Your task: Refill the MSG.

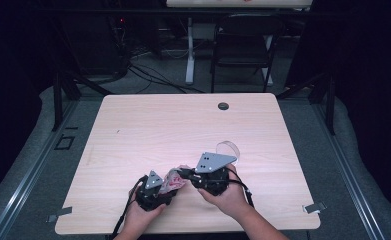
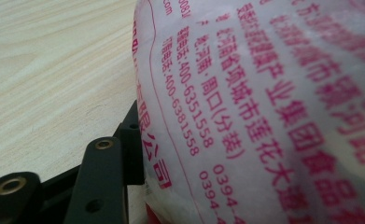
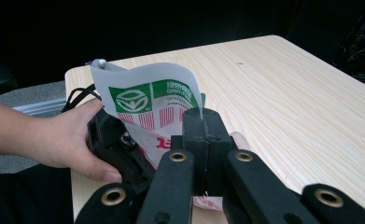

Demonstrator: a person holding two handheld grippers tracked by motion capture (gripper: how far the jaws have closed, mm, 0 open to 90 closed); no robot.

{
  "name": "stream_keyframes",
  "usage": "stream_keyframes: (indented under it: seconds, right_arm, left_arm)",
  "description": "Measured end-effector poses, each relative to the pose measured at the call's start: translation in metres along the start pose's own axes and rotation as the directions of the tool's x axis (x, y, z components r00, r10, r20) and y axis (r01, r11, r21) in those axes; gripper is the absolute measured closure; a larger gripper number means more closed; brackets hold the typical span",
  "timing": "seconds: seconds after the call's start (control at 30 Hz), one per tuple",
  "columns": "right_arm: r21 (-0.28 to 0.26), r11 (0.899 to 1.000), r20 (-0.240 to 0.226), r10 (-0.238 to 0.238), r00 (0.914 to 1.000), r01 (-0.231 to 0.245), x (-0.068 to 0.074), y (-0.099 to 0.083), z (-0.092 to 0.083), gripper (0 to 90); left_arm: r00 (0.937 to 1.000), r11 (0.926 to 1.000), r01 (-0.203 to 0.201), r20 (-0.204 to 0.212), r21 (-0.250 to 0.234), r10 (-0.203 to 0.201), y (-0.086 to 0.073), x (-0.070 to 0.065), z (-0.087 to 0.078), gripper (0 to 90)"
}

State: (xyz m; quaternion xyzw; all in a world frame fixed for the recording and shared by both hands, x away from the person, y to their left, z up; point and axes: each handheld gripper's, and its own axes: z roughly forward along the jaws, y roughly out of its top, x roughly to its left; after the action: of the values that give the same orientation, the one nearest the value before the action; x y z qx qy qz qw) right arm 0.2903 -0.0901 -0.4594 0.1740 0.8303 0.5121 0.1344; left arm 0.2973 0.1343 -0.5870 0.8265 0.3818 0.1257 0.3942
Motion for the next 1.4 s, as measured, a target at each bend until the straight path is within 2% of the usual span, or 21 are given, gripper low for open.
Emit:
stream_keyframes:
  seconds: [0.13,0.3,0.47,0.57,0.73,0.83,0.9,0.93,1.0,1.03,1.07,1.1,1.2,1.23,1.27,1.33,1.37,1.4]
  right_arm:
    - [0.001,1.000,-0.001,0.000,1.0000,0.000,-0.001,0.000,-0.001,90.0]
    - [-0.003,1.000,0.003,0.001,1.0000,-0.001,-0.001,0.000,-0.002,90.0]
    - [-0.011,1.000,0.002,-0.006,1.0000,0.007,0.000,0.000,-0.007,90.0]
    - [-0.015,1.000,-0.001,-0.011,0.9999,0.011,0.000,0.000,-0.010,90.0]
    - [-0.022,1.000,-0.008,-0.018,0.9998,0.018,0.000,0.000,-0.014,90.0]
    - [-0.018,0.999,-0.007,-0.029,0.9996,0.029,0.000,0.000,-0.016,90.0]
    - [-0.017,0.999,-0.002,-0.036,0.9994,0.036,0.001,-0.001,-0.019,90.0]
    - [-0.017,0.999,-0.002,-0.036,0.9994,0.036,0.001,-0.001,-0.019,90.0]
    - [-0.021,0.999,0.001,-0.045,0.9990,0.045,0.002,-0.002,-0.023,90.0]
    - [-0.023,0.999,0.003,-0.047,0.9989,0.047,0.003,-0.003,-0.024,90.0]
    - [-0.026,0.998,0.004,-0.049,0.9988,0.049,0.003,-0.003,-0.025,90.0]
    - [-0.026,0.998,0.004,-0.049,0.9988,0.049,0.003,-0.003,-0.025,90.0]
    - [-0.030,0.998,0.006,-0.055,0.9984,0.056,0.004,-0.004,-0.031,90.0]
    - [-0.030,0.998,0.006,-0.055,0.9984,0.056,0.004,-0.004,-0.031,90.0]
    - [-0.030,0.998,0.004,-0.059,0.9983,0.059,0.005,-0.005,-0.033,90.0]
    - [-0.031,0.997,0.009,-0.065,0.9978,0.066,0.006,-0.005,-0.034,90.0]
    - [-0.031,0.997,0.009,-0.065,0.9978,0.066,0.006,-0.005,-0.034,90.0]
    - [-0.033,0.997,0.024,-0.066,0.9975,0.067,0.007,-0.005,-0.035,90.0]
  left_arm:
    - [0.9999,0.9999,0.010,0.006,-0.006,-0.010,0.000,0.001,-0.001,54.4]
    - [1.0000,1.0000,0.001,0.003,-0.006,-0.001,0.002,0.001,-0.002,57.1]
    - [0.9990,0.9997,-0.021,-0.040,-0.011,0.021,0.007,0.001,-0.008,58.5]
    - [0.9977,0.9990,-0.045,-0.052,-0.003,0.044,0.009,0.000,-0.011,58.7]
    - [0.9964,0.9982,-0.060,-0.061,0.003,0.060,0.012,-0.002,-0.014,58.9]
    - [0.9932,0.9965,-0.083,-0.080,0.008,0.084,0.013,-0.004,-0.015,59.1]
    - [0.9868,0.9938,-0.111,-0.118,0.008,0.111,0.016,-0.006,-0.018,59.1]
    - [0.9868,0.9938,-0.111,-0.118,0.008,0.111,0.016,-0.006,-0.018,59.1]
    - [0.9768,0.9897,-0.143,-0.160,0.007,0.142,0.019,-0.008,-0.022,59.2]
    - [0.9768,0.9897,-0.143,-0.160,0.007,0.142,0.019,-0.008,-0.022,59.2]
    - [0.9709,0.9872,-0.159,-0.180,0.004,0.157,0.021,-0.010,-0.023,59.3]
    - [0.9709,0.9872,-0.159,-0.180,0.004,0.157,0.021,-0.010,-0.023,59.3]
    - [0.9521,0.9789,-0.204,-0.234,-0.005,0.197,0.024,-0.012,-0.028,59.3]
    - [0.9521,0.9789,-0.204,-0.234,-0.005,0.197,0.024,-0.012,-0.028,59.4]
    - [0.9446,0.9763,-0.216,-0.254,-0.006,0.208,0.024,-0.013,-0.029,59.4]
    - [0.9337,0.9706,-0.241,-0.276,-0.010,0.229,0.024,-0.013,-0.030,59.4]
    - [0.9337,0.9706,-0.241,-0.276,-0.010,0.229,0.024,-0.013,-0.030,59.4]
    - [0.9261,0.9662,-0.257,-0.289,-0.014,0.243,0.024,-0.014,-0.031,59.4]
